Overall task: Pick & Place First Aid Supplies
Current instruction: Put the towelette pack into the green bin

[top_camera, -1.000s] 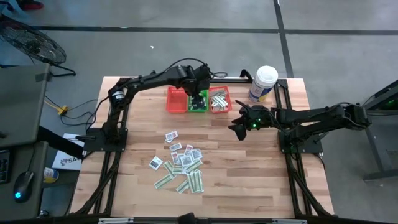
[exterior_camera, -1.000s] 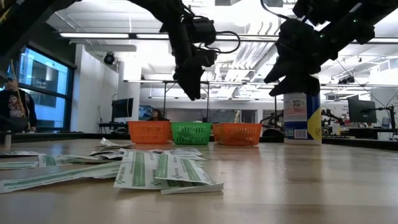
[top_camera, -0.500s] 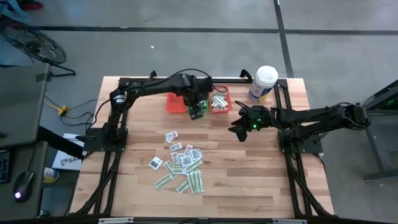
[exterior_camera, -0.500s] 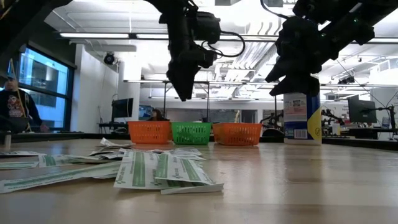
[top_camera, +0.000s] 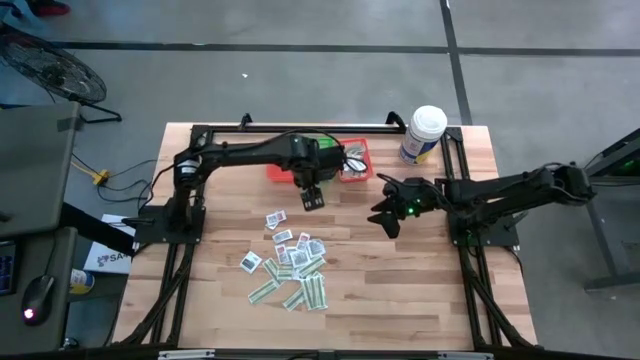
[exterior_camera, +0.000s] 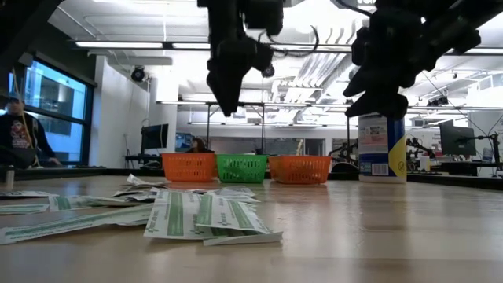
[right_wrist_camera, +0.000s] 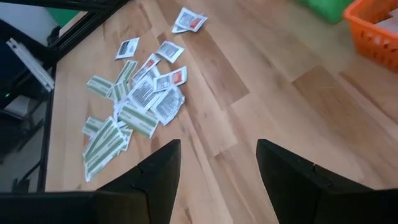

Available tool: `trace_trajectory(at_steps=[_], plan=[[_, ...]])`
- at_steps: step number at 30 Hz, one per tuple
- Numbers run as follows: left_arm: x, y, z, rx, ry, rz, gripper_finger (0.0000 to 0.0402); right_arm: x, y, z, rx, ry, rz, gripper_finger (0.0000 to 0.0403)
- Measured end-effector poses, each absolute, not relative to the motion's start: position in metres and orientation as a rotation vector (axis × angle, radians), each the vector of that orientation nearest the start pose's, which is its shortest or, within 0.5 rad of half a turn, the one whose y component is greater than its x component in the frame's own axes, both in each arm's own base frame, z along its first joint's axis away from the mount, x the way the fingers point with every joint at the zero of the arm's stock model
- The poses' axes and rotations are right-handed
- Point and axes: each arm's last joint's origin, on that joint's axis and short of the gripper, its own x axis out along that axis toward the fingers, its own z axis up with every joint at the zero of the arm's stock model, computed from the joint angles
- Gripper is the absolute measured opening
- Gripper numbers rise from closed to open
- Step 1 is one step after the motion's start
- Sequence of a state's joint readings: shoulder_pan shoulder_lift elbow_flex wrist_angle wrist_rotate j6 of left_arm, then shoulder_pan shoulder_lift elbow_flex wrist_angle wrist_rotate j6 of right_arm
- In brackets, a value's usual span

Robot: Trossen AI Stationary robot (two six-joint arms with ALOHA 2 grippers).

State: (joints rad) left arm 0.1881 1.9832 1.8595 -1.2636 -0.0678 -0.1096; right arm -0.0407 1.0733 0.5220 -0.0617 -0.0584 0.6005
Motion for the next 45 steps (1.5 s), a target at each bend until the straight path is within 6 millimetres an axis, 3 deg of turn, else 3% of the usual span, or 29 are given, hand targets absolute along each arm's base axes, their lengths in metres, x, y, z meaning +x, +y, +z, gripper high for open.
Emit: trace_trajectory(at_steps=[6, 13, 21, 26, 35, 45], plan=[[0.385, 0.054, 0.288, -0.17, 1.335, 0.282, 0.024, 0.214, 0.003, 0.204, 0.59, 0.576, -0.168, 0.0204], [0.372, 0.023, 0.281, -0.171, 1.318, 0.275, 0.024, 0.215, 0.012, 0.205, 0.605, 0.569, -0.157, 0.0204], [0.333, -0.002, 0.271, -0.266, 1.202, 0.326, 0.024, 0.222, 0.024, 0.21, 0.594, 0.476, -0.121, 0.0204], [0.307, -0.021, 0.261, -0.3, 1.152, 0.346, 0.024, 0.236, 0.028, 0.2, 0.568, 0.47, -0.104, 0.0204], [0.274, -0.047, 0.232, -0.361, 1.114, 0.333, 0.024, 0.291, 0.037, 0.187, 0.46, 0.574, -0.067, 0.0204], [0.267, -0.061, 0.21, -0.372, 1.072, 0.248, 0.024, 0.367, 0.052, 0.156, 0.345, 0.679, -0.106, 0.0204]])
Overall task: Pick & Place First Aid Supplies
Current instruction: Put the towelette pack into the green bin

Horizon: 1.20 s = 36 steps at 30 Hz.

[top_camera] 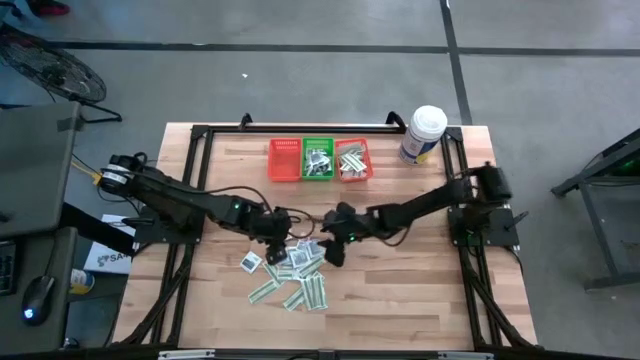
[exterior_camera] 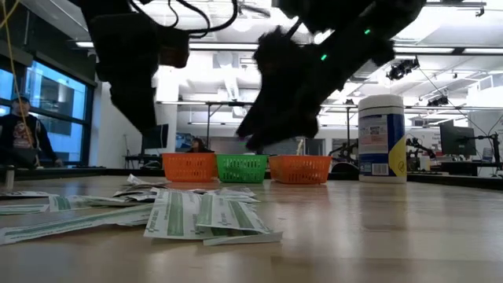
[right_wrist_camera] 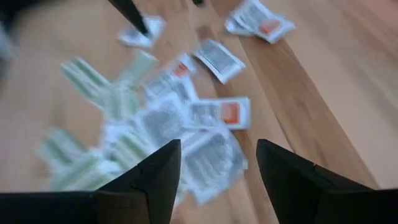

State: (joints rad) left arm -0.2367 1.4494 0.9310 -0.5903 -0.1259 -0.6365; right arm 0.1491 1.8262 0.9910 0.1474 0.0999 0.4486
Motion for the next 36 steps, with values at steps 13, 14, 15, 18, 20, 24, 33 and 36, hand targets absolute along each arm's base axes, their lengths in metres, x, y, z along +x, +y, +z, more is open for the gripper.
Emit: trace_trajectory(at_steps=[13, 14, 15, 18, 20, 24, 33, 36], plan=[[0.262, -0.068, 0.206, -0.327, 1.098, 0.231, 0.024, 0.385, 0.065, 0.118, 0.296, 0.836, -0.184, 0.0204], [0.262, -0.068, 0.206, -0.324, 1.096, 0.23, 0.024, 0.385, 0.065, 0.118, 0.294, 0.836, -0.186, 0.0204], [0.263, -0.068, 0.206, -0.319, 1.09, 0.228, 0.024, 0.385, 0.065, 0.118, 0.289, 0.835, -0.191, 0.0204], [0.262, -0.068, 0.206, -0.304, 1.092, 0.228, 0.024, 0.385, 0.064, 0.118, 0.281, 0.832, -0.204, 0.0204], [0.262, -0.068, 0.206, -0.294, 1.096, 0.223, 0.024, 0.385, 0.063, 0.117, 0.275, 0.832, -0.203, 0.0204], [0.26, -0.067, 0.205, -0.277, 1.113, 0.222, 0.024, 0.388, 0.064, 0.107, 0.278, 0.832, -0.204, 0.0204], [0.258, -0.067, 0.204, -0.268, 1.142, 0.232, 0.024, 0.392, 0.065, 0.099, 0.315, 0.808, -0.229, 0.0147], [0.258, -0.067, 0.204, -0.275, 1.14, 0.236, 0.024, 0.391, 0.065, 0.098, 0.3, 0.819, -0.221, 0.0099]])
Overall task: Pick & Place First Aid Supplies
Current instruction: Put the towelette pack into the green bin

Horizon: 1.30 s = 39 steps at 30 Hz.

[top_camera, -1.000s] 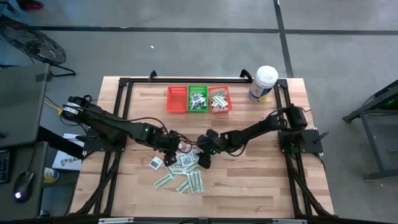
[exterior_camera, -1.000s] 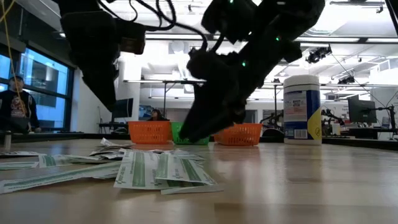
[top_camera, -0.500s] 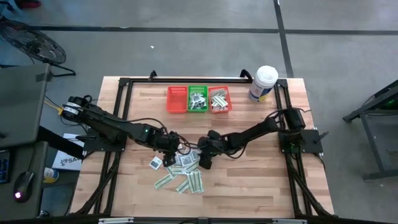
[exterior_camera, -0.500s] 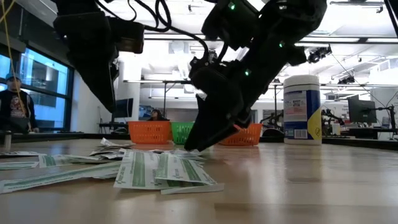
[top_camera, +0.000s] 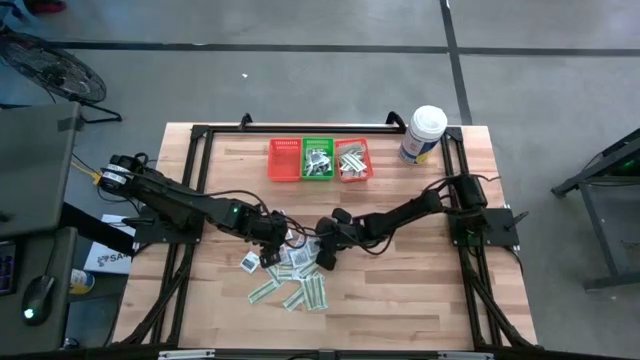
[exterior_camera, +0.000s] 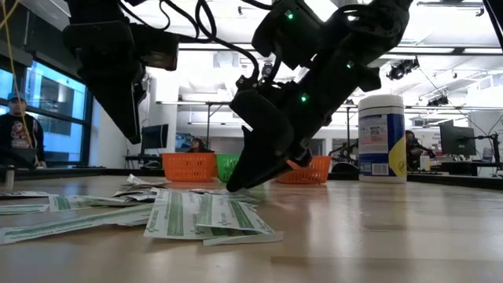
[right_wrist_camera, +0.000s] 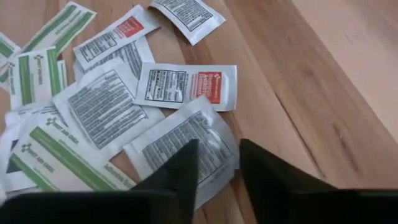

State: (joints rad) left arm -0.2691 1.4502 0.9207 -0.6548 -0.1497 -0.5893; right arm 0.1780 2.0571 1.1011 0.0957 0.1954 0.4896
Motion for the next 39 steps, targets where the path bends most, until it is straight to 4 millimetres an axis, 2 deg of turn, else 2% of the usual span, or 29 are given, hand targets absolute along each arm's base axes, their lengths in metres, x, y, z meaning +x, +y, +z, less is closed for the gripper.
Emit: trace_trajectory(at_steps=[5, 7, 15, 25, 39], plan=[[0.258, -0.067, 0.204, -0.291, 1.138, 0.246, 0.024, 0.39, 0.065, 0.097, 0.306, 0.839, -0.214, 0.0017], [0.258, -0.067, 0.204, -0.291, 1.138, 0.247, 0.024, 0.39, 0.065, 0.097, 0.312, 0.844, -0.204, 0.0007], [0.258, -0.067, 0.205, -0.309, 1.138, 0.249, 0.024, 0.389, 0.067, 0.103, 0.331, 0.845, -0.17, 0.0001], [0.258, -0.067, 0.205, -0.32, 1.135, 0.253, 0.024, 0.377, 0.064, 0.127, 0.294, 0.879, -0.217, 0.0], [0.259, -0.067, 0.205, -0.325, 1.13, 0.252, 0.024, 0.371, 0.055, 0.157, 0.268, 0.824, -0.259, 0.0]])
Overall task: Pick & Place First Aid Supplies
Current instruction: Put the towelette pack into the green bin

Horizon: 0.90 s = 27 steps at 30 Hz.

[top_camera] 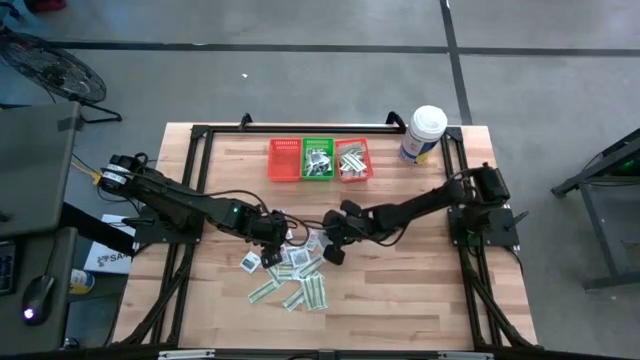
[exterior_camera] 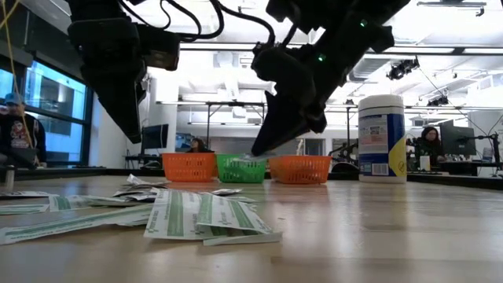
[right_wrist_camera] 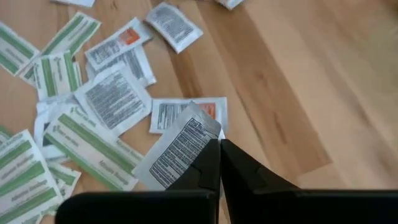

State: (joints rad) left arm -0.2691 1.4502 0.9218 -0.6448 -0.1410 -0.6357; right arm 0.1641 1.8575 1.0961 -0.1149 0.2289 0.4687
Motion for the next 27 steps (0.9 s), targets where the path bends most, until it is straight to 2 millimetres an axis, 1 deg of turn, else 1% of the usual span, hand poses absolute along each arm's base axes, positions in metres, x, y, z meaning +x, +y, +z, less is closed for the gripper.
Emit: trace_trajectory(at_steps=[4, 7, 11, 17, 21, 27], plan=[[0.259, -0.067, 0.205, -0.336, 1.127, 0.259, 0.024, 0.37, 0.047, 0.166, 0.266, 0.804, -0.262, 0.0], [0.259, -0.067, 0.205, -0.347, 1.125, 0.266, 0.024, 0.369, 0.035, 0.176, 0.259, 0.78, -0.271, 0.0], [0.259, -0.067, 0.205, -0.352, 1.122, 0.268, 0.024, 0.367, 0.011, 0.194, 0.253, 0.728, -0.303, 0.0], [0.259, -0.067, 0.205, -0.378, 1.119, 0.286, 0.024, 0.362, -0.034, 0.217, 0.234, 0.641, -0.324, 0.0], [0.259, -0.067, 0.205, -0.403, 1.115, 0.305, 0.024, 0.362, -0.064, 0.222, 0.258, 0.586, -0.34, 0.0], [0.259, -0.066, 0.205, -0.422, 1.107, 0.35, 0.024, 0.361, -0.108, 0.213, 0.305, 0.534, -0.391, 0.0]])
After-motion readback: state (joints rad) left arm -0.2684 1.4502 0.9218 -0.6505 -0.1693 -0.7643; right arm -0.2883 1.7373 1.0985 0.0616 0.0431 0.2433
